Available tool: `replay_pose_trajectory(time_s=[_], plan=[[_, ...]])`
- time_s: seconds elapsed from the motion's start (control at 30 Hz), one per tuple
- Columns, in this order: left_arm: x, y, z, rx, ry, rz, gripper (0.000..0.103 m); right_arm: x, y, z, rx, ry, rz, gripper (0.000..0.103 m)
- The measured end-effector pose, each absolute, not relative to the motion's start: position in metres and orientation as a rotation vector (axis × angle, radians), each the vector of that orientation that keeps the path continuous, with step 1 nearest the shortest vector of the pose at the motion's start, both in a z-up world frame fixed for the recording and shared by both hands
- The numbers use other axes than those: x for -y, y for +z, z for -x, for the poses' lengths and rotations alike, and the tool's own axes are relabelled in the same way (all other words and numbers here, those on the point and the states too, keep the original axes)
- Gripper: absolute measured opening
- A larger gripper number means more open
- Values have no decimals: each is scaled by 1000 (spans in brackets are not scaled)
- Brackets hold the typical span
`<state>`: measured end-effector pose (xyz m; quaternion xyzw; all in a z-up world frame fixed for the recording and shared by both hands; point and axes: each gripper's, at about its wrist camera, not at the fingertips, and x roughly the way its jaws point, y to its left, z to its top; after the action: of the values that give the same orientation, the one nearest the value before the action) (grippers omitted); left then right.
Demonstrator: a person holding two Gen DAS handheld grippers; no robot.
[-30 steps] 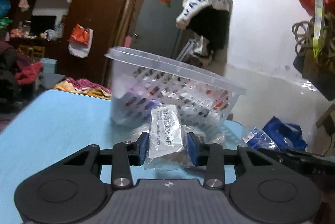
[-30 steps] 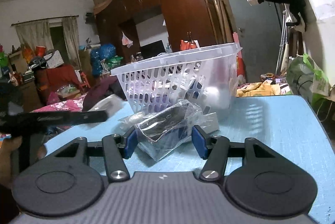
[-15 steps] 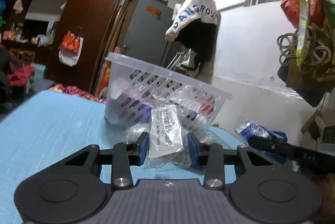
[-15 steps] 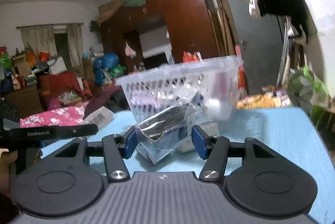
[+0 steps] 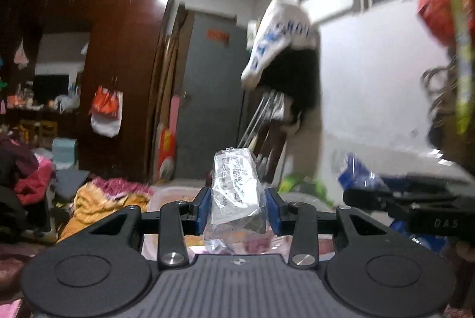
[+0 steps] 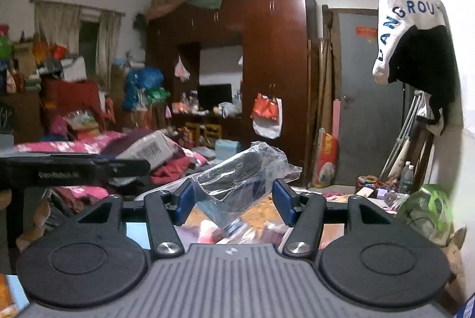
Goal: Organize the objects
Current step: 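Lift both bagged items over the white basket and open both grippers, then grasp a flat silver box with the right gripper while the left grasps a clear bag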
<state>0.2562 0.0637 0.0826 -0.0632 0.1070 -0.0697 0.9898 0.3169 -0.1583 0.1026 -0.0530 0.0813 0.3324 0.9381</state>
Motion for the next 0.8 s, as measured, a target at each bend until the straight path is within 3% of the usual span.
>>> replay_pose_trajectory(time_s=[0.03,0.07,0.1,0.13,0.27,0.37,0.57,0.67,0.8], plan=[[-62,81,-268,-240,-120,125,51,151,101,-325,-169,666,138,73],[-61,78,-279,-271,-101,122,63,144,97,-332,-184,646,166,96],[-60,74,-286,-298,-97,117,92,137,92,-337,-207,626,190,101],[-58,69,-289,-314,-94,117,95,133,86,-338,-224,609,220,101],[-59,61,-244,-224,-138,115,95,148,69,-301,-203,604,244,103],[-61,44,-207,-184,-205,100,103,181,55,-270,-191,627,133,103],[-61,-6,-228,-404,-133,79,102,188,-11,-288,-447,594,141,100],[-73,-21,-251,-538,-137,156,96,186,-24,-302,-552,637,146,100],[-75,-36,-259,-600,-115,136,95,182,-33,-311,-610,624,173,101]])
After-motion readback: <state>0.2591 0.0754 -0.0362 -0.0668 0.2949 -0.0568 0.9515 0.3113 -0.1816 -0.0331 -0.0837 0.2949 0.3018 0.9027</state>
